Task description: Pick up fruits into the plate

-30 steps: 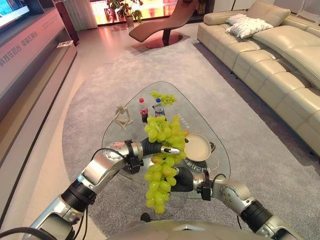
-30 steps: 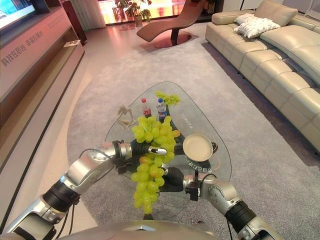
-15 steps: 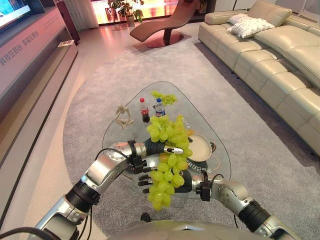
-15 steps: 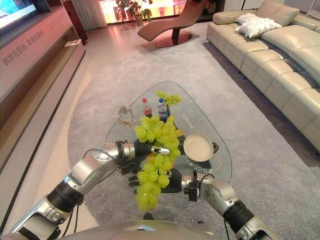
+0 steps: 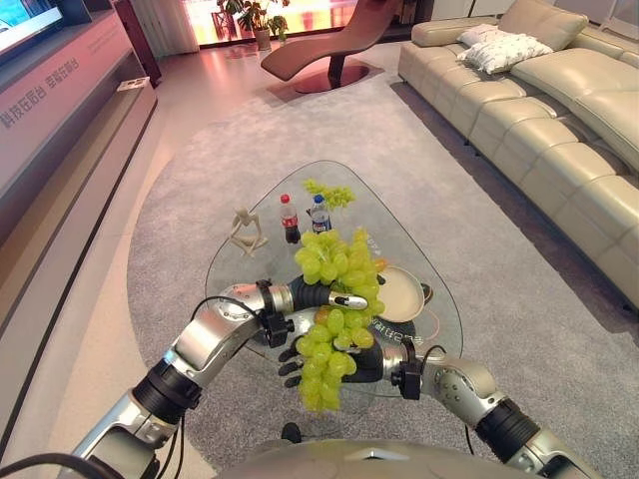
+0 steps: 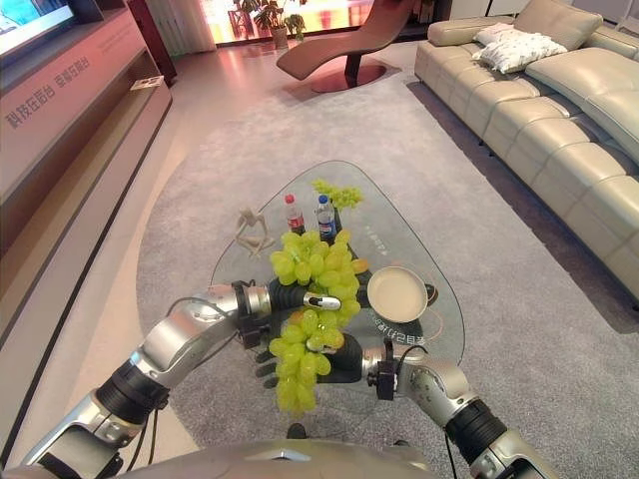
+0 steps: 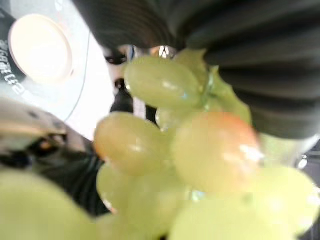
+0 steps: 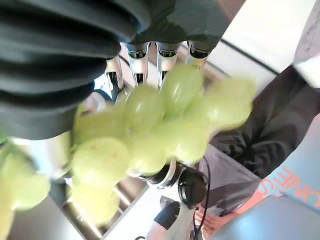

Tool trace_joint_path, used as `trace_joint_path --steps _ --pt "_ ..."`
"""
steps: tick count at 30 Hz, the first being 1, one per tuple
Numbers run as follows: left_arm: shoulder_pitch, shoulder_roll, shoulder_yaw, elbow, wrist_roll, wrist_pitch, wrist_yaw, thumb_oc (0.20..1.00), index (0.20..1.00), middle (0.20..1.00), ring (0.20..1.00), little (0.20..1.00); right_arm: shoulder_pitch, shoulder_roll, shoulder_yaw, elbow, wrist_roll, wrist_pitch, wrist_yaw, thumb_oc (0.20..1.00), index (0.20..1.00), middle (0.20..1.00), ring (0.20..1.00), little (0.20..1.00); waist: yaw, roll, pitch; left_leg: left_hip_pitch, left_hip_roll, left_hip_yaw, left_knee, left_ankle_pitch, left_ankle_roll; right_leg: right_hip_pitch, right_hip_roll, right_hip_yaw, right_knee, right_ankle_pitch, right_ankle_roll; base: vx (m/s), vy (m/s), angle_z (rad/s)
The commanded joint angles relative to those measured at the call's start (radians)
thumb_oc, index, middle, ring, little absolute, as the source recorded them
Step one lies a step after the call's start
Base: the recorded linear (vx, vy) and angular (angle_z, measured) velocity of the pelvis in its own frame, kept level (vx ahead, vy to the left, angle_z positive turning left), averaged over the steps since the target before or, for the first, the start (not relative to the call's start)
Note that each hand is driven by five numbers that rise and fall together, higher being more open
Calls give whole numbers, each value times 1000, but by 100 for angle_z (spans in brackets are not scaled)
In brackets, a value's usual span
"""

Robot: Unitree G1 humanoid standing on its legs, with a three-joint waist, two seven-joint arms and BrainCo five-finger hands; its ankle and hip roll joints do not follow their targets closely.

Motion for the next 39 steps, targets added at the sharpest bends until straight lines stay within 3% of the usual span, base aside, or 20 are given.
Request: trace_joint_path --steps 1,19,20,21,22,29,35,39 --pt "-107 -4 31 8 -3 -73 -4 200 200 200 200 200 -73 91 17 -117 69 -30 36 200 200 200 200 200 13 -52 27 88 -51 4 8 -132 36 25 -16 -16 16 -11 9 0 0 0" --pt "-102 -9 43 25 -30 -70 25 200 200 200 200 200 -64 86 2 -78 42 -47 16 200 200 200 200 200 13 -55 33 89 -51 3 8 -133 36 26 -16 -12 17 -11 8 2 1 0" --pt "-97 -12 48 25 -34 -66 32 426 426 426 426 426 -61 83 -2 -75 34 -52 7 200 200 200 200 200 13 -56 33 89 -51 2 8 -132 36 25 -16 -12 18 -11 8 0 0 0" --pt "-92 -14 53 26 -34 -63 40 906 906 906 906 906 -58 79 -7 -71 24 -56 2 200 200 200 200 200 14 -56 33 89 -50 2 8 -132 36 25 -16 -12 18 -11 8 0 0 0" --pt "-86 -13 59 28 -35 -63 57 1000 1000 1000 1000 1000 -54 74 -13 -66 9 -64 -9 200 200 200 200 200 14 -57 34 88 -50 2 8 -132 35 24 -16 -12 17 -11 8 0 0 0" --pt "18 39 174 75 -17 -97 136 1000 1000 1000 1000 1000 -3 -50 -149 2 -178 -119 -45 200 200 200 200 200 24 -73 50 83 -45 4 8 -127 32 21 -14 -19 20 -9 3 18 3 0" --pt "94 79 260 165 5 -51 182 1000 1000 1000 1000 1000 11 -173 -256 80 -357 -165 -100 200 200 200 200 200 36 -93 73 78 -40 0 8 -121 27 19 -14 -32 27 -7 1 8 -12 1" --pt "139 98 286 247 1 -30 181 1000 1000 1000 1000 1000 5 -241 -298 123 -396 -189 -147 200 200 200 200 200 46 -103 94 75 -37 -2 8 -118 25 15 -14 -37 33 -6 1 11 -27 9"
